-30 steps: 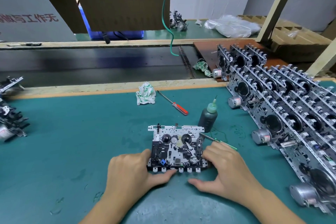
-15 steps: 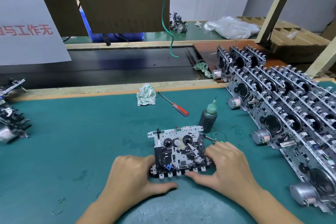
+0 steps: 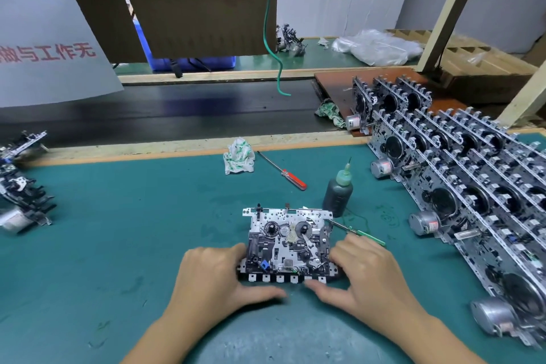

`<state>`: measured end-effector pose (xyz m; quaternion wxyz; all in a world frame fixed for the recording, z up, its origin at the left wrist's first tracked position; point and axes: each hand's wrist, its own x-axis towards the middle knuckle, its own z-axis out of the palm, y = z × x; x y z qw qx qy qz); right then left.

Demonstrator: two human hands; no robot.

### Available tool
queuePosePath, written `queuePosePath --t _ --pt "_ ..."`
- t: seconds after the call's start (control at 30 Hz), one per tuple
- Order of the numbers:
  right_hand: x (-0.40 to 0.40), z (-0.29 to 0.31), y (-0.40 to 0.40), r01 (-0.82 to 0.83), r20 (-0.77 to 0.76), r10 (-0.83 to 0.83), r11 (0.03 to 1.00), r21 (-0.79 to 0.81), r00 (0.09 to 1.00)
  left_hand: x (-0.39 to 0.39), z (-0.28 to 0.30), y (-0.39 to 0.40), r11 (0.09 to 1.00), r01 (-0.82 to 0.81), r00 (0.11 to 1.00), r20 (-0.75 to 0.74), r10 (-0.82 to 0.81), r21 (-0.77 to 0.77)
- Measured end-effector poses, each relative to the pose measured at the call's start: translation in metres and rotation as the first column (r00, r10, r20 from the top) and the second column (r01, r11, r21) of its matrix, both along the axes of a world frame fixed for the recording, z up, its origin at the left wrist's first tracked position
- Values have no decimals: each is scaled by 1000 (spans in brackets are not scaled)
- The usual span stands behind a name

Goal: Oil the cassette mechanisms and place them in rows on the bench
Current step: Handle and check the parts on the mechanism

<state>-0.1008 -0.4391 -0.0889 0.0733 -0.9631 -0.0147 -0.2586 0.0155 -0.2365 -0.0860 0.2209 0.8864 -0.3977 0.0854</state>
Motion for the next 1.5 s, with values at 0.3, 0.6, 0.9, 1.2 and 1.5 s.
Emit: queuePosePath --t 0.3,0.6,0.9,1.2,1.5 --pt "5 27 5 57 -124 94 522 851 988 -3 21 -1 887 -77 928 -358 -103 -455" --pt "6 36 9 235 -286 199 245 941 937 -7 20 -4 887 -224 817 -574 -54 -403" --pt "-1 39 -4 174 -309 30 774 609 950 -6 35 2 925 -114 981 -186 48 -362" --pt "7 26 5 20 -147 188 550 835 971 2 37 -22 885 282 857 -317 -406 -370" --pt "9 21 9 -15 -96 197 495 869 976 3 32 -25 837 302 789 -374 -488 -456"
